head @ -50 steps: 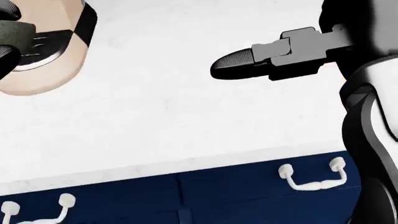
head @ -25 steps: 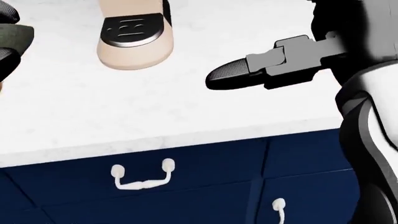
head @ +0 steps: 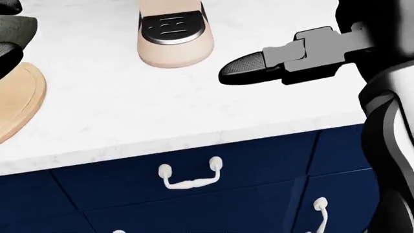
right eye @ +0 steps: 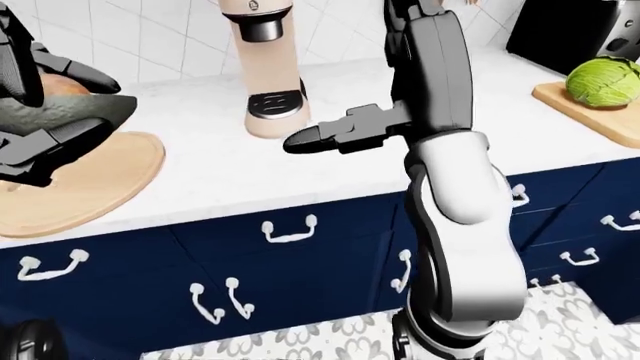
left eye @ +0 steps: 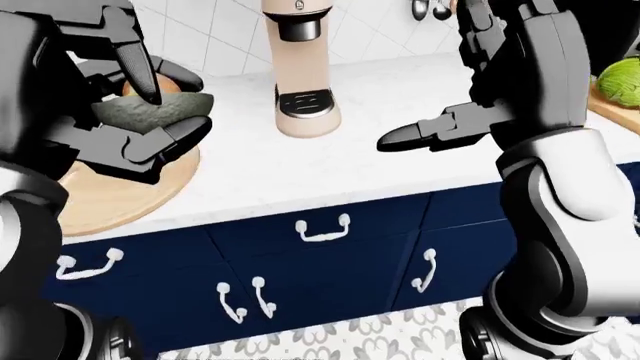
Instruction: Place the lettuce and the avocado on separate cutting boards.
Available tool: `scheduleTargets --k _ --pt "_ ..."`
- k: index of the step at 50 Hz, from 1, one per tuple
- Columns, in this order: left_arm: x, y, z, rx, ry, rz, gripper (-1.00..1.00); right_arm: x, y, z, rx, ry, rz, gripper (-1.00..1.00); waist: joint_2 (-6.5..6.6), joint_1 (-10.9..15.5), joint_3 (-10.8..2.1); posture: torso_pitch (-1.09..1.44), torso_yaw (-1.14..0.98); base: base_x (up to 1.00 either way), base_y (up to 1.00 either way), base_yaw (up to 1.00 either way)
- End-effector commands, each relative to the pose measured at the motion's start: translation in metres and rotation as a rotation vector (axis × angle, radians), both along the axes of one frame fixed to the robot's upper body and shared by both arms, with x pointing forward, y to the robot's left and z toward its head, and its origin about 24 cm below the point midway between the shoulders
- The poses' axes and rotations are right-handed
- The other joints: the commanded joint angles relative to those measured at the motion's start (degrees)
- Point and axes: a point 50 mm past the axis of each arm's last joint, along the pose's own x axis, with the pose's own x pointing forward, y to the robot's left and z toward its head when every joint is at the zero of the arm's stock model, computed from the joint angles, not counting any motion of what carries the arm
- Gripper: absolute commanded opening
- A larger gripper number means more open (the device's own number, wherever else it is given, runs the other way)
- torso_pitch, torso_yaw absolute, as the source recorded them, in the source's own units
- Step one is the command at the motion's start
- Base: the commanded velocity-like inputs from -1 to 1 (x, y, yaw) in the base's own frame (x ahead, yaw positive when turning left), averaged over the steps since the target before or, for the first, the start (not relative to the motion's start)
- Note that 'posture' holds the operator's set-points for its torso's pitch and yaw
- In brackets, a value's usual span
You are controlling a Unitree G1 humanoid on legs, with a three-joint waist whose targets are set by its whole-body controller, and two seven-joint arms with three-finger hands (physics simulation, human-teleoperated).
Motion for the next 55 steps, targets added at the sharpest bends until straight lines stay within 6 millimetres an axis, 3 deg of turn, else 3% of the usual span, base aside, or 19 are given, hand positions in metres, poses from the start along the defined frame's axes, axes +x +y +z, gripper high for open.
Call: scheduleTargets --k 1,2,9,13,16,22,23,25,28,30,35,36,37,38,40,45,47,51,55 --pt "-0.0030 0.0023 0.0049 -0.002 -0.036 0.019 -1.00 -0.0034 0.0012 0.0067 -0.011 -0.041 0.007 1.00 -0.22 -0.08 -0.36 0.00 0.00 0.45 0.33 0.00" --pt "-0.0033 0.0026 0.0048 -0.001 -0.036 0.020 -1.00 -0.0037 0.0012 0.0069 -0.011 -0.041 0.007 1.00 0.04 -0.60 0.08 0.00 0.00 0.46 0.33 0.00" --pt "-0.0069 0.0052 0.0045 -0.004 -0.038 0.027 -1.00 -0.0042 0.0021 0.0070 -0.001 -0.045 0.016 1.00 -4.00 0.50 -0.16 0.00 0.00 0.45 0.32 0.00" --pt "-0.0058 0.0049 0.0041 -0.004 -0.039 0.029 -1.00 -0.0035 0.0030 0.0061 -0.012 -0.043 0.014 1.00 -6.23 1.13 -2.16 0.00 0.00 0.11 0.10 0.00" --pt "-0.0046 0.0044 0.0039 -0.005 -0.039 0.029 -1.00 -0.0040 0.0024 0.0077 0.007 -0.052 0.017 1.00 -4.60 1.27 -1.93 0.00 0.00 0.00 0.00 0.00" --pt "-0.0047 0.0044 0.0045 -0.005 -0.042 0.031 -1.00 -0.0054 0.0035 0.0079 -0.026 -0.058 0.011 1.00 -4.35 0.96 -1.45 0.00 0.00 0.00 0.00 0.00" --pt "-0.0050 0.0046 0.0048 -0.005 -0.042 0.031 -1.00 -0.0050 0.0032 0.0081 -0.017 -0.057 0.011 1.00 -4.05 1.01 -2.49 0.00 0.00 0.00 0.05 0.00" --pt "-0.0052 0.0052 0.0057 -0.005 -0.044 0.032 -1.00 -0.0049 0.0037 0.0095 -0.022 -0.060 0.011 1.00 -5.44 1.32 -0.93 0.00 0.00 0.00 0.21 0.00" --pt "-0.0056 0.0052 0.0079 -0.004 -0.047 0.029 -1.00 -0.0044 0.0036 0.0101 -0.019 -0.058 0.011 1.00 -6.10 1.70 -2.23 0.00 0.00 0.00 0.34 0.00" --pt "-0.0060 0.0054 0.0083 -0.003 -0.046 0.030 -1.00 -0.0043 0.0033 0.0106 -0.015 -0.060 0.012 1.00 -6.53 2.34 -1.36 0.00 0.00 0.00 0.55 0.00" --pt "-0.0051 0.0044 0.0101 -0.002 -0.050 0.028 -1.00 -0.0058 0.0028 0.0114 -0.013 -0.064 0.017 1.00 -2.74 2.34 -1.40 0.00 0.00 0.00 0.53 0.00" --pt "-0.0050 0.0045 0.0102 -0.003 -0.050 0.028 -1.00 -0.0060 0.0027 0.0118 -0.010 -0.064 0.018 1.00 -1.24 2.15 -1.90 0.00 0.00 0.00 0.28 0.00" --pt "-0.0049 0.0046 0.0101 -0.002 -0.050 0.029 -1.00 -0.0058 0.0025 0.0119 -0.010 -0.065 0.017 1.00 2.74 2.23 -3.32 0.00 0.00 0.00 0.27 0.00" --pt "-0.0053 0.0047 0.0101 -0.002 -0.050 0.028 -1.00 -0.0058 0.0023 0.0129 -0.002 -0.068 0.017 1.00 0.42 1.93 -2.55 0.00 0.00 0.00 0.28 0.00" --pt "-0.0063 0.0056 0.0096 -0.003 -0.050 0.031 -1.00 -0.0063 0.0022 0.0122 -0.004 -0.067 0.017 1.00 1.27 1.93 -1.68 0.00 0.00 0.00 0.28 0.00" --pt "-0.0075 0.0063 0.0096 -0.004 -0.052 0.033 -1.00 -0.0069 0.0029 0.0143 0.000 -0.074 0.017 1.00 -1.13 0.80 -1.39 0.00 0.00 -0.13 0.28 0.00" --pt "-0.0072 0.0066 0.0094 -0.004 -0.051 0.035 -1.00 -0.0063 0.0029 0.0137 0.003 -0.072 0.017 1.00 -1.54 0.55 -2.75 0.00 0.00 -0.52 0.36 0.00" --pt "-0.0053 0.0054 0.0089 -0.004 -0.051 0.034 -1.00 -0.0059 0.0027 0.0122 0.002 -0.068 0.013 1.00 -2.53 0.42 -3.12 0.00 0.00 -0.49 0.35 0.00" --pt "-0.0052 0.0052 0.0084 -0.004 -0.050 0.034 -1.00 -0.0064 0.0030 0.0120 -0.001 -0.068 0.013 1.00 -4.10 0.07 -2.57 0.00 0.00 -0.37 0.35 0.00"
